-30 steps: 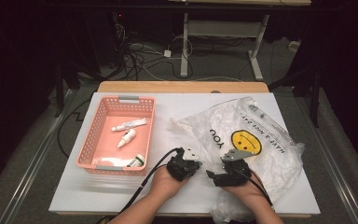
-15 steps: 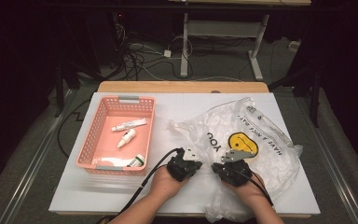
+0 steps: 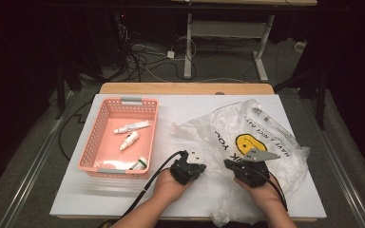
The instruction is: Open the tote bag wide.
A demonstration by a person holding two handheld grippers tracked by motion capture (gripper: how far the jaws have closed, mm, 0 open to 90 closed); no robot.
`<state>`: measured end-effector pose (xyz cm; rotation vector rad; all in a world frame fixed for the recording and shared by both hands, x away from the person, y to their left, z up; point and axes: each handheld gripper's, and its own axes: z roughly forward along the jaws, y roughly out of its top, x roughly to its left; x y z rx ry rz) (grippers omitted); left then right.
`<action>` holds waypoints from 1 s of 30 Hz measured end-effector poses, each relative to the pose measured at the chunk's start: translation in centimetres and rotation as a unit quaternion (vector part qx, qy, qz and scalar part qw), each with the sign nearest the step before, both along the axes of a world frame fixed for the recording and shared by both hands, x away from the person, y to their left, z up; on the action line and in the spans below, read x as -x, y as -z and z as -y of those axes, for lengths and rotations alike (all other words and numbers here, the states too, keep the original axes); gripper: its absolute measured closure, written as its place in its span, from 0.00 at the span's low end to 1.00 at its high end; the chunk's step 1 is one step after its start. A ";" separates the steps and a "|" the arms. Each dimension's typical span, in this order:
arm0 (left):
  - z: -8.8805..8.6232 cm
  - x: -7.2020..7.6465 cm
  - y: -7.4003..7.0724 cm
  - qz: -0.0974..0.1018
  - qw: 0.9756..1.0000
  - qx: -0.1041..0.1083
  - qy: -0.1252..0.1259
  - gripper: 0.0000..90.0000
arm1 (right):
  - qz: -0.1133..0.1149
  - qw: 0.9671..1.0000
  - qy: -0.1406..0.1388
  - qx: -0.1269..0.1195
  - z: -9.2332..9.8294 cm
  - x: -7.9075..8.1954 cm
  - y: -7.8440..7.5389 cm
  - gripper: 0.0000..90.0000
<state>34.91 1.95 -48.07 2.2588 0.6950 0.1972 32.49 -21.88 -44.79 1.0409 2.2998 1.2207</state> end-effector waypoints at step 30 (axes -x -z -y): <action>2.5 -0.7 -0.2 0.020 0.999 -0.019 0.021 0.98 | 0.139 0.986 0.053 -0.077 1.3 0.5 -8.9 1.00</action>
